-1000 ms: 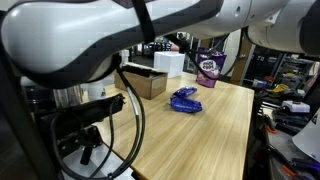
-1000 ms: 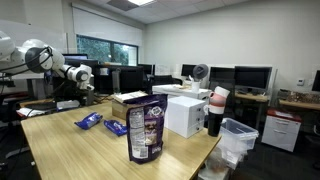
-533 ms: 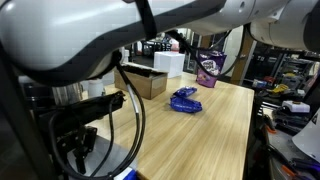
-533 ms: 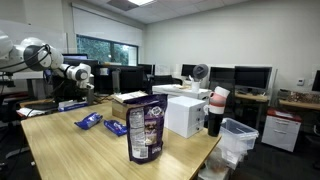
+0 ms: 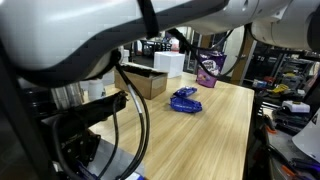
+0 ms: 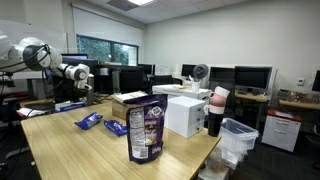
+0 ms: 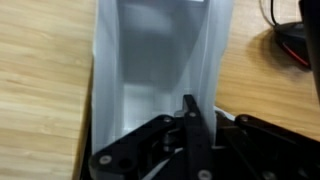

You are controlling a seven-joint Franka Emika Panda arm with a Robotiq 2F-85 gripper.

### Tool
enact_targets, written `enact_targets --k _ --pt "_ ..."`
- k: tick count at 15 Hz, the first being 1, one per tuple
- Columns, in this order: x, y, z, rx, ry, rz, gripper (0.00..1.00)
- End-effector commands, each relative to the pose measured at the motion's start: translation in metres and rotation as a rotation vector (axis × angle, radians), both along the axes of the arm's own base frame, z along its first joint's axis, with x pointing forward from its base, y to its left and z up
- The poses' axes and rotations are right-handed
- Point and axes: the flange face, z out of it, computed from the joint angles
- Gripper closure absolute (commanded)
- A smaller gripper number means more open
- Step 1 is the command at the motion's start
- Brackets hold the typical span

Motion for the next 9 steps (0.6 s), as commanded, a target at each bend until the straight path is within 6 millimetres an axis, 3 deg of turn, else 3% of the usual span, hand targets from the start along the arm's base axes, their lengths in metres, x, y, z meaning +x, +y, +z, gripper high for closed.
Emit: enact_targets --k 1,9 --pt "0.002 -0.022 0.010 0.038 0.131 0.066 0.97" --pt "0.027 -0.054 0.037 0.020 0.149 0.026 0.95"
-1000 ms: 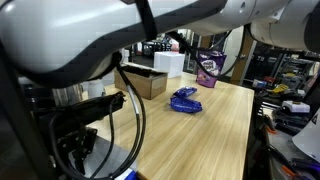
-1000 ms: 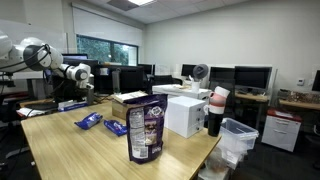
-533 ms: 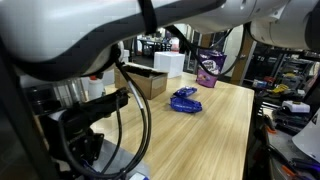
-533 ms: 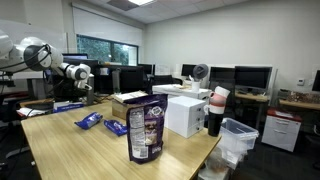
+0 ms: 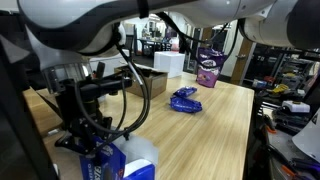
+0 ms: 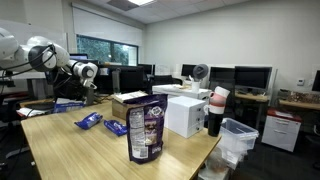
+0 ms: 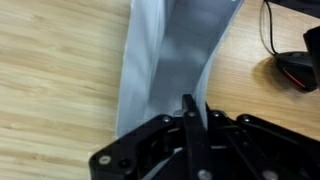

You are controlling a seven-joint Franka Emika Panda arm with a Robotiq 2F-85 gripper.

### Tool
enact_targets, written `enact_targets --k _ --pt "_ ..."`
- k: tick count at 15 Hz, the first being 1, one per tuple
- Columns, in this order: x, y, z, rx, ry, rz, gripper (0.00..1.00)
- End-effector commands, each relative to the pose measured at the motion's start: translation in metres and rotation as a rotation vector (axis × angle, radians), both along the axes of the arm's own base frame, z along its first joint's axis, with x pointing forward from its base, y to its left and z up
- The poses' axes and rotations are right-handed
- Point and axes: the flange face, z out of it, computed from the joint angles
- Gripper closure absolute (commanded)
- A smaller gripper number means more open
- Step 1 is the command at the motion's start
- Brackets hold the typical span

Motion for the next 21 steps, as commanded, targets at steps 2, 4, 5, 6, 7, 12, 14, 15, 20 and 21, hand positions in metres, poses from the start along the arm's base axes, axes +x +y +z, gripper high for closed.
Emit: enact_targets --k 2,4,5,6,7,12,14,15,20,21 --pt "0.010 -0.013 0.027 0.007 0.000 0.005 0.95" --pt "0.014 -0.013 0.037 0.014 -0.019 0.001 0.96" --pt "0.015 -0.012 0.044 0.018 -0.029 0.000 0.95" --pt "0.017 -0.012 0.048 0.019 -0.039 0.000 0.95" --pt "0.018 -0.011 0.054 0.020 -0.050 0.000 0.95" --pt "0.024 -0.010 0.078 0.010 -0.110 -0.019 0.95" --pt "0.026 -0.010 0.086 0.000 -0.138 -0.030 0.95" --pt "0.028 -0.010 0.092 -0.005 -0.153 -0.037 0.95" --pt "0.032 -0.009 0.117 -0.031 -0.224 -0.072 0.95" --pt "0.032 -0.009 0.123 -0.043 -0.240 -0.082 0.95"
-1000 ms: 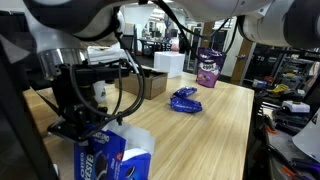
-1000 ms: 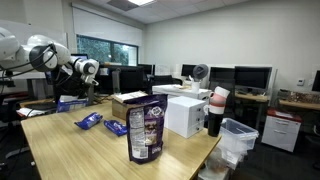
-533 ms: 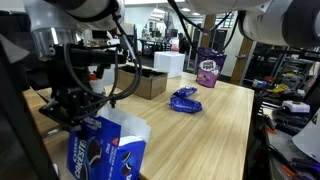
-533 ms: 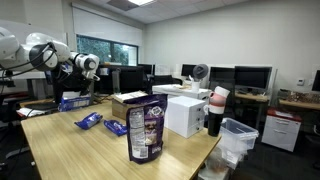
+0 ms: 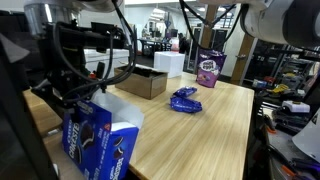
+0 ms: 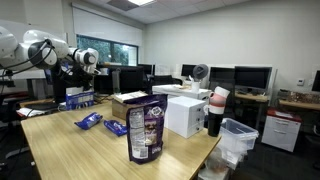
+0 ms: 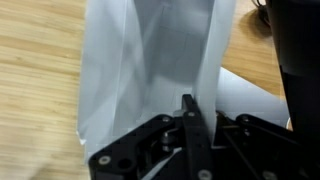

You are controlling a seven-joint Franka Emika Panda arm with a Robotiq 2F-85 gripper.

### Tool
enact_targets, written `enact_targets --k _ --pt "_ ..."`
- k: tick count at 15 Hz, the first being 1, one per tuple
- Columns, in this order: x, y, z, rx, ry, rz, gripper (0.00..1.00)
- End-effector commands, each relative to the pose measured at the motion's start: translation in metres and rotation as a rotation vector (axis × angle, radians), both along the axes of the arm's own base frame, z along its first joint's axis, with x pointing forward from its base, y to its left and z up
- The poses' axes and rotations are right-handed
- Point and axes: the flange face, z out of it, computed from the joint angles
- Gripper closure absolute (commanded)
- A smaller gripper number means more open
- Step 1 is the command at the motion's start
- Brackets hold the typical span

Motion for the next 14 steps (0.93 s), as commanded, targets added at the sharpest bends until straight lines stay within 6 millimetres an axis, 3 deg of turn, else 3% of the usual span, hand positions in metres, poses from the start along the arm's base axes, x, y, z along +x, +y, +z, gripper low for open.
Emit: enact_targets --k 1,14 --pt "-0.002 0.000 0.030 -0.057 -0.056 -0.043 0.95" --pt "-0.011 0.000 0.069 -0.181 -0.147 -0.153 0.95"
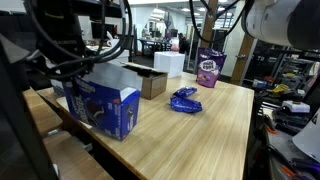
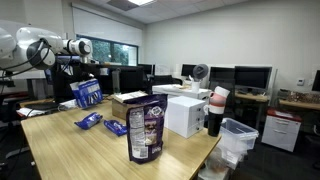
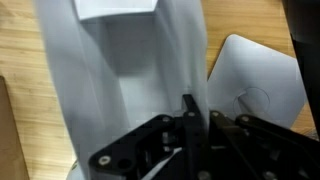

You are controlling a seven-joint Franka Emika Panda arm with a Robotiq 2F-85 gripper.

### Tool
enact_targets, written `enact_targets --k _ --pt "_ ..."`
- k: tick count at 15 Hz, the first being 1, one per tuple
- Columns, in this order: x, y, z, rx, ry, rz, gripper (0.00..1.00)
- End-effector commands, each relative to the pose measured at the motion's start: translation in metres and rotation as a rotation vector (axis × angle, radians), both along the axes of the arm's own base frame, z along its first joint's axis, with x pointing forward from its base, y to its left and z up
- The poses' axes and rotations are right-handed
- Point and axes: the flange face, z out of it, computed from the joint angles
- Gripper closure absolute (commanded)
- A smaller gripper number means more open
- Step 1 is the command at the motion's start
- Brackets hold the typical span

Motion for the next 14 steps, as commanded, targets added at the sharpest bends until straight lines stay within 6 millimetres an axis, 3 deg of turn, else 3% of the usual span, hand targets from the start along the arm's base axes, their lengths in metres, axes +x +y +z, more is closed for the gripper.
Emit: enact_targets --k 1,8,14 --pt "-0.002 -0.007 0.007 -0.031 -0.001 -0.042 0.95" --pt "0.007 -0.021 -0.002 -0.089 -0.006 -0.142 0.95" --pt "0.014 -0.054 -0.028 -0.241 0.037 -0.273 0.95"
